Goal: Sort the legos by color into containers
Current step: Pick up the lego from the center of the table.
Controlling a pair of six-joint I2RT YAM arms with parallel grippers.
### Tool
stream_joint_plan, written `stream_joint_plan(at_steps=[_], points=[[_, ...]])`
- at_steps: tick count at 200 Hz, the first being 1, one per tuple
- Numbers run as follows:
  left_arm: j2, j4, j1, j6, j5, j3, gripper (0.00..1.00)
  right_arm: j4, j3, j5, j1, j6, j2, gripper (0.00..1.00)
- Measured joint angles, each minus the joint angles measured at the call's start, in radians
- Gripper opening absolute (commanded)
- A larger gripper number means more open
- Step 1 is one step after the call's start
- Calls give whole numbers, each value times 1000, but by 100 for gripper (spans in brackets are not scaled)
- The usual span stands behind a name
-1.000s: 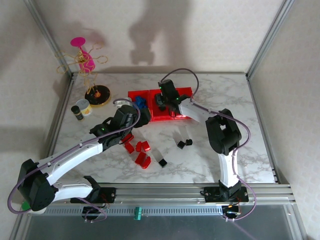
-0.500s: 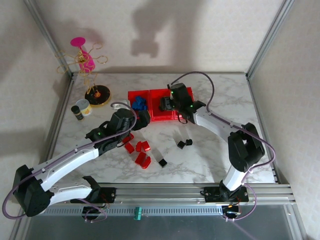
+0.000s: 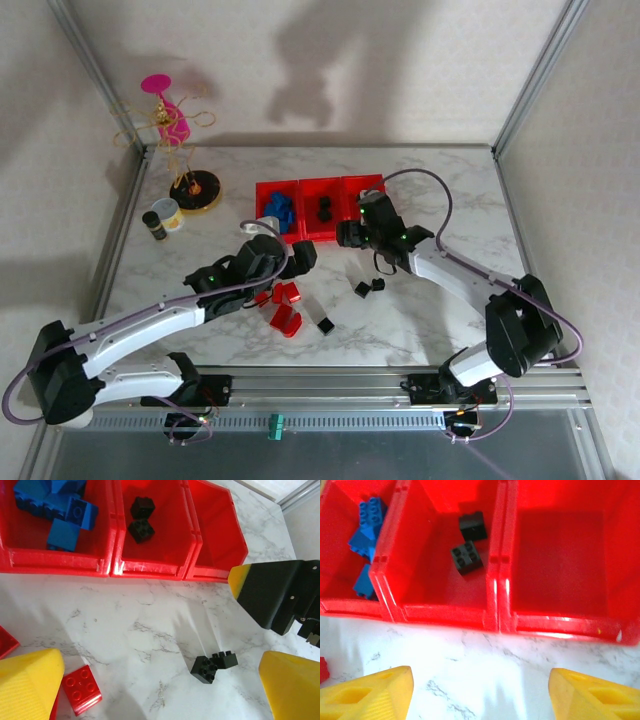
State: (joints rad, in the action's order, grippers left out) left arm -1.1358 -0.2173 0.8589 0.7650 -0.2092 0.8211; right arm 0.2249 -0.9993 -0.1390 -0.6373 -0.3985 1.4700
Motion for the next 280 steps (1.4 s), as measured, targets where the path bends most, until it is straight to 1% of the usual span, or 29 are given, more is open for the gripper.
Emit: stream_joint_plan(at_steps=[19,36,70,103,135,145,172,207,224,255,280], points=[[-11,5,23,17,0,-6,100,10,69,-17,0,-39,-37,79],[-26,12,39,30,-1,-7,100,27,138,-31,1,-71,-71,81],[-64,23,61,44,-1,-10,99,42,248,-51,7,-128,-92,79],[-105,27,72,45,-1,-10,99,40,304,-47,22,-148,-92,71],[-133,26,77,45,-1,2,100,10,308,-32,42,-141,-70,63],[-137,27,77,45,-1,5,100,-5,311,-24,42,-140,-60,62],[-143,27,77,44,-2,9,99,-19,324,-15,42,-137,-31,54],[-164,26,77,44,-2,22,100,-27,351,-1,42,-133,-18,49],[-169,26,77,43,-2,27,100,-32,358,8,42,-135,-17,42],[-171,26,77,43,-2,31,100,-38,364,11,42,-121,-20,32],[-172,26,77,43,-4,37,99,-31,361,10,42,-110,-35,30]])
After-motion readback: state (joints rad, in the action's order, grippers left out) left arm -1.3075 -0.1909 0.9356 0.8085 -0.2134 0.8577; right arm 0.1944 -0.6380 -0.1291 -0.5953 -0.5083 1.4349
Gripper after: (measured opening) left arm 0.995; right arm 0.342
